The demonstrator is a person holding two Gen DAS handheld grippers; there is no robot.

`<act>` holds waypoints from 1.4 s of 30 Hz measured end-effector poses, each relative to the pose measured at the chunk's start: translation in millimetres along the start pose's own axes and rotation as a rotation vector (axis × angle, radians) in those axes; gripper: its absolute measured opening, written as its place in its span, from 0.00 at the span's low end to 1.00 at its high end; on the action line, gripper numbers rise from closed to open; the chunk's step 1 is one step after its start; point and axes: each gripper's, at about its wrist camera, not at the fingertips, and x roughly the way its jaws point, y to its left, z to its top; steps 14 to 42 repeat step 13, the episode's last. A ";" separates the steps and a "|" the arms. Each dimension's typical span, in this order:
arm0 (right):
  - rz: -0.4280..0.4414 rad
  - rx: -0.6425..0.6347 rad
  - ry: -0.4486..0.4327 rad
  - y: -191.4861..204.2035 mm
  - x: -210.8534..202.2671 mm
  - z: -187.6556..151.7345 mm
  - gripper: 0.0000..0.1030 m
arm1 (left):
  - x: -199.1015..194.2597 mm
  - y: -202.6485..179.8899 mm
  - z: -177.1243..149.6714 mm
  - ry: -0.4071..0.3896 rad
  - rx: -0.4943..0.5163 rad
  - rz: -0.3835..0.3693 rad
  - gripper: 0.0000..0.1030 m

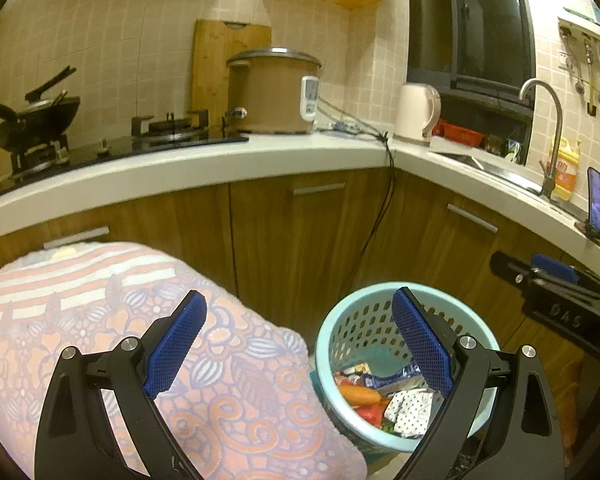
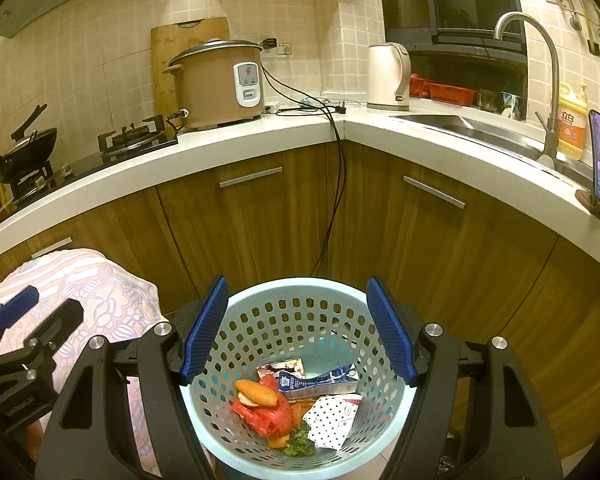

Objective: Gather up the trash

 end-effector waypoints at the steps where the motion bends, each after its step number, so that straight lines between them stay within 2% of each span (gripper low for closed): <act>1: 0.000 0.001 -0.001 0.2 -0.4 -0.2 0.66 | -1.9 -2.2 0.8 -0.005 0.009 0.000 0.89; 4: 0.000 -0.004 -0.013 -1.7 -6.4 -0.2 0.66 | -10.6 -9.3 1.2 -0.013 0.030 -0.006 0.89; 9: 0.007 0.013 -0.027 -6.0 -20.2 1.0 0.66 | -22.1 -9.0 2.3 0.010 -0.003 -0.035 0.89; 13: 0.011 0.016 -0.049 -3.4 -34.6 1.5 0.66 | -36.7 -7.9 1.6 -0.003 -0.012 -0.038 0.89; 42: 0.011 0.016 -0.049 -3.4 -34.6 1.5 0.66 | -36.7 -7.9 1.6 -0.003 -0.012 -0.038 0.89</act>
